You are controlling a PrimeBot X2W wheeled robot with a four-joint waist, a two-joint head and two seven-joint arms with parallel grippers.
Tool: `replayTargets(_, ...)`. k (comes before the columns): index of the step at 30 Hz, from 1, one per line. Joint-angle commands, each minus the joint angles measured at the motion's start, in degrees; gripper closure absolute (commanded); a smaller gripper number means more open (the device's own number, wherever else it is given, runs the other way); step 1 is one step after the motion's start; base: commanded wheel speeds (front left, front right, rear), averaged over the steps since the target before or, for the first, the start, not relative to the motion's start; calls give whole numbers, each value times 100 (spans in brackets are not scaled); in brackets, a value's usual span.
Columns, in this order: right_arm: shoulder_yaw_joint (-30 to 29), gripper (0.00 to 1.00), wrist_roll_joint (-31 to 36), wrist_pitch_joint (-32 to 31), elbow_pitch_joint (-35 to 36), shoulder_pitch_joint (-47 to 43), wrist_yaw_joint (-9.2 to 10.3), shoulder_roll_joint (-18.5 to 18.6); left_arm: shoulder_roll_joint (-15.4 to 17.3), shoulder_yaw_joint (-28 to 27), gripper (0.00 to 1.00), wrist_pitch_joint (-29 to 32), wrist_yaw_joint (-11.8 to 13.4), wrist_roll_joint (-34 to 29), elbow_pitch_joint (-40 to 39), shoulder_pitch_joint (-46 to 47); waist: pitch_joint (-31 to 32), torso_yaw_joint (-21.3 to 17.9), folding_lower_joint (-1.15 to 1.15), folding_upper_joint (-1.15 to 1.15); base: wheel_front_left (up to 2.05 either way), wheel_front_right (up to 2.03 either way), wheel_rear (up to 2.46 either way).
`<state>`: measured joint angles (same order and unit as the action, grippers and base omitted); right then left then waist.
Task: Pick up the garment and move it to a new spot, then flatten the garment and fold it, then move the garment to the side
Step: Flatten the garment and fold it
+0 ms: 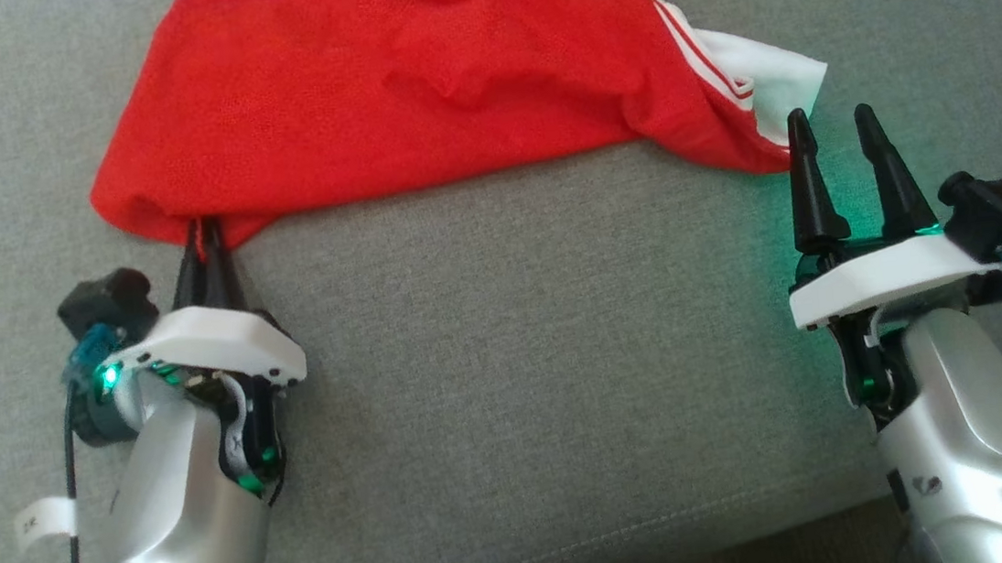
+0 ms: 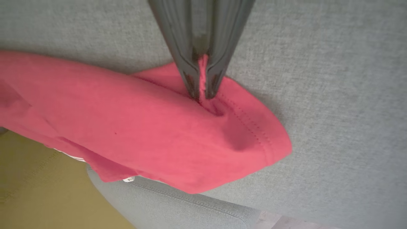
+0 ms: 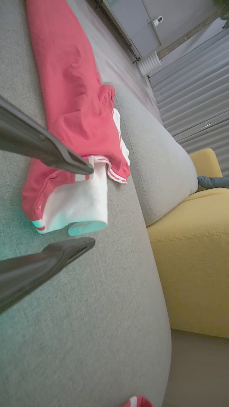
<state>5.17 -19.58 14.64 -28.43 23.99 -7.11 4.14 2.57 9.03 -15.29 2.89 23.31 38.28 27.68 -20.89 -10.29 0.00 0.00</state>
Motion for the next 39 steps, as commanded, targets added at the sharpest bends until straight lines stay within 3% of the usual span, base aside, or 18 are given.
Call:
replayTargets(1,106,0,-17,36,174,20,-37,-57,31,-14,100,29,-101,35,83,-73,72,12,0,0,0,0,0)
replayTargets(9,-13,0,-1,36,67,-201,-37,-46,31,82,100,29,-219,-87,-453,-373,592,205,0,0,0,0,0)
replayTargets(21,-18,0,58,36,-63,-827,-37,-64,31,376,100,29,-63,-470,-3076,-1222,1300,665,0,0,0,0,0)
replayTargets(26,200,0,83,36,-69,-830,-37,-60,31,240,100,29,41,-671,-3077,-1414,1145,687,0,0,0,0,0)
replayTargets(27,299,0,91,36,-76,-764,-37,-64,31,120,40,29,74,-779,-2801,-1376,1055,660,0,0,0,0,0)
replayTargets(28,334,0,89,36,-91,-726,-37,-62,31,72,0,29,84,-756,-2677,-1335,1021,653,0,0,0,0,0)
replayTargets(39,413,0,351,36,-481,-154,-37,342,31,253,0,29,160,-484,-2424,-1218,701,779,0,0,0,0,0)
